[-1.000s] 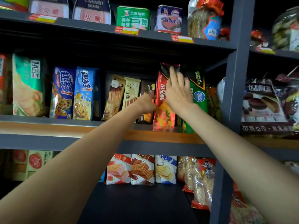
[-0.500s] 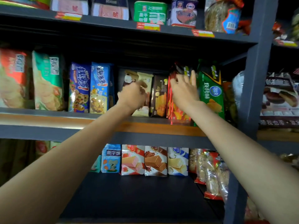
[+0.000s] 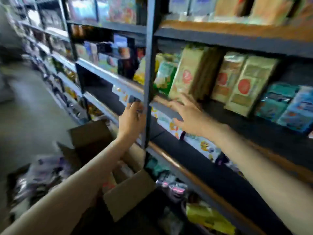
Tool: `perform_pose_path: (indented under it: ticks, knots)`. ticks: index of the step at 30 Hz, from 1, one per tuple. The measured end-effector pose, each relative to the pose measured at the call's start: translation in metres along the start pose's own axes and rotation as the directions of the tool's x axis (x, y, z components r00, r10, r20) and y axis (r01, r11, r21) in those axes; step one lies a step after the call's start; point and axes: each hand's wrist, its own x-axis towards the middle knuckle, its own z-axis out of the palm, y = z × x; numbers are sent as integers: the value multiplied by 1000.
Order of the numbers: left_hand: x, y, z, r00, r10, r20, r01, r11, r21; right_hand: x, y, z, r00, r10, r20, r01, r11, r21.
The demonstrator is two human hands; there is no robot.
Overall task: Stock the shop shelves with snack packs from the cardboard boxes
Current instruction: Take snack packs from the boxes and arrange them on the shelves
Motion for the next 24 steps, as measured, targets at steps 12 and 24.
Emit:
perform_pose_path:
  ticks: [12,24]
  knots:
    - [-51,-288,-133,644,-756,-121,760,613,213,131,-107,282,677,-189,711,-17,962,271]
    - [-69,-416,-151,363,-929,-70,886,320,335,209,-291,449,411,-595,691,250,802,542]
